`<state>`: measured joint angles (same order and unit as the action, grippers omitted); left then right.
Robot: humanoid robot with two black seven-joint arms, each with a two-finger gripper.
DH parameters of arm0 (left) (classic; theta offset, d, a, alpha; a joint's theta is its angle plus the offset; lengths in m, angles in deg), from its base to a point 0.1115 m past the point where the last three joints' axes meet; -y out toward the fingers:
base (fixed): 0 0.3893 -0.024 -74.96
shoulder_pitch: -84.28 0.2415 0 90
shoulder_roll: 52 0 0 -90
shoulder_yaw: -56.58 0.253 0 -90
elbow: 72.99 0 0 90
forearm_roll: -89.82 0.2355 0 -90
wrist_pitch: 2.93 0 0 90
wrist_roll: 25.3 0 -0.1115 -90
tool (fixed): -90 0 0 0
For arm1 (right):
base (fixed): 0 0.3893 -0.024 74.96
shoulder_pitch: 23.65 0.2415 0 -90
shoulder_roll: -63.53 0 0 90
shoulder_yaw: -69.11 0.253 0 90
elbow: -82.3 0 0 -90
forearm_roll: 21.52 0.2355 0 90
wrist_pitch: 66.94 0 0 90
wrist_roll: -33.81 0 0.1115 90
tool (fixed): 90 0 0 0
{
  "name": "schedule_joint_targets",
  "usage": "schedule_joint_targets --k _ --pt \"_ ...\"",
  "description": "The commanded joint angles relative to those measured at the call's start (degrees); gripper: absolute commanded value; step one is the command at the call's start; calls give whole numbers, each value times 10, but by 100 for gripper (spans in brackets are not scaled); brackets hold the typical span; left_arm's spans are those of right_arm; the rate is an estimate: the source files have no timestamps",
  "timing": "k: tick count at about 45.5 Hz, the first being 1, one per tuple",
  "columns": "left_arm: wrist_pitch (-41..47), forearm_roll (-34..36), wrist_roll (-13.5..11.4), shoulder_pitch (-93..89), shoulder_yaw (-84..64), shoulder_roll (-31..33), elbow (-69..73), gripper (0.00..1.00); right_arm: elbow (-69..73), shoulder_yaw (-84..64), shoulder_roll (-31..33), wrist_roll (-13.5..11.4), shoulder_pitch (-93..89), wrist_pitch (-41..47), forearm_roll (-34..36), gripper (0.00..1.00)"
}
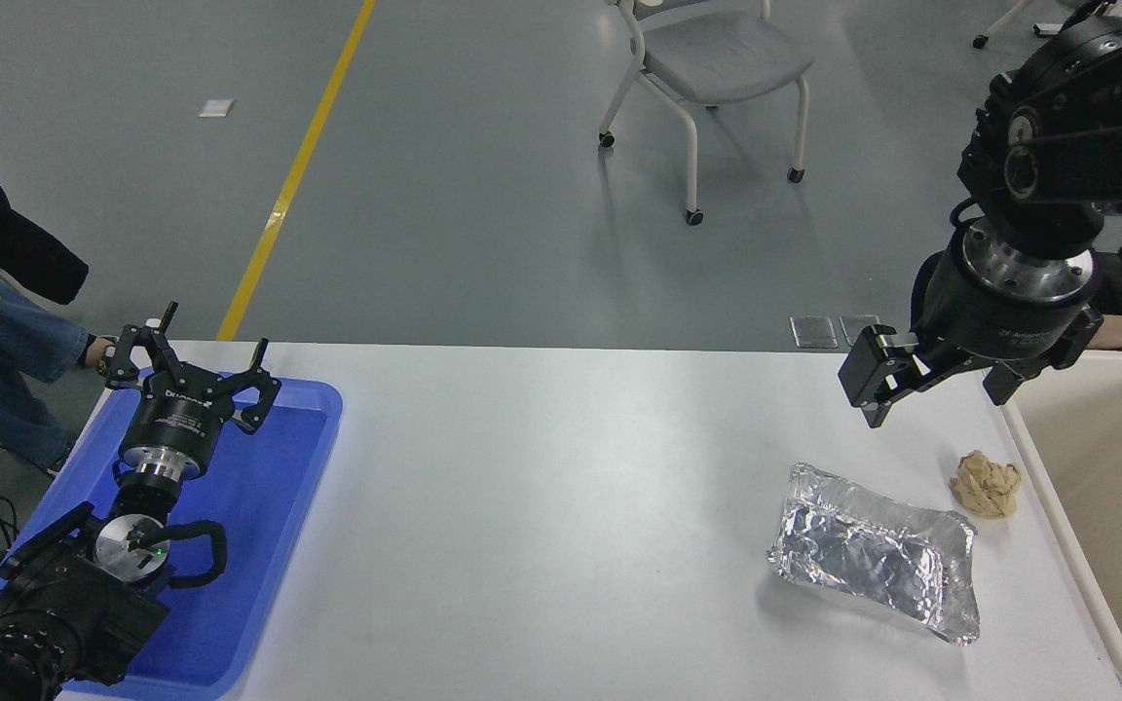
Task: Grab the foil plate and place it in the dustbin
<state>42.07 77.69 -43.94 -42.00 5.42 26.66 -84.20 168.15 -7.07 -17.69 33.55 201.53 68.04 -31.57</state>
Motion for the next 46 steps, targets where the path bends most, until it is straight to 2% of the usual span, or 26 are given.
schedule_joint_targets --k 1,28,38,46 --pt "0 0 0 1 0 0 0 100 -1 0 0 0 1 -2 -1 100" --pt "0 0 1 1 0 0 -1 100 -9 6 -2 0 -13 -17 -3 100" --pt "0 0 1 1 -1 0 0 100 -12 6 68 0 -35 -21 -16 100" --pt "0 0 1 0 0 0 -1 100 -30 10 136 0 -82 -44 -84 100"
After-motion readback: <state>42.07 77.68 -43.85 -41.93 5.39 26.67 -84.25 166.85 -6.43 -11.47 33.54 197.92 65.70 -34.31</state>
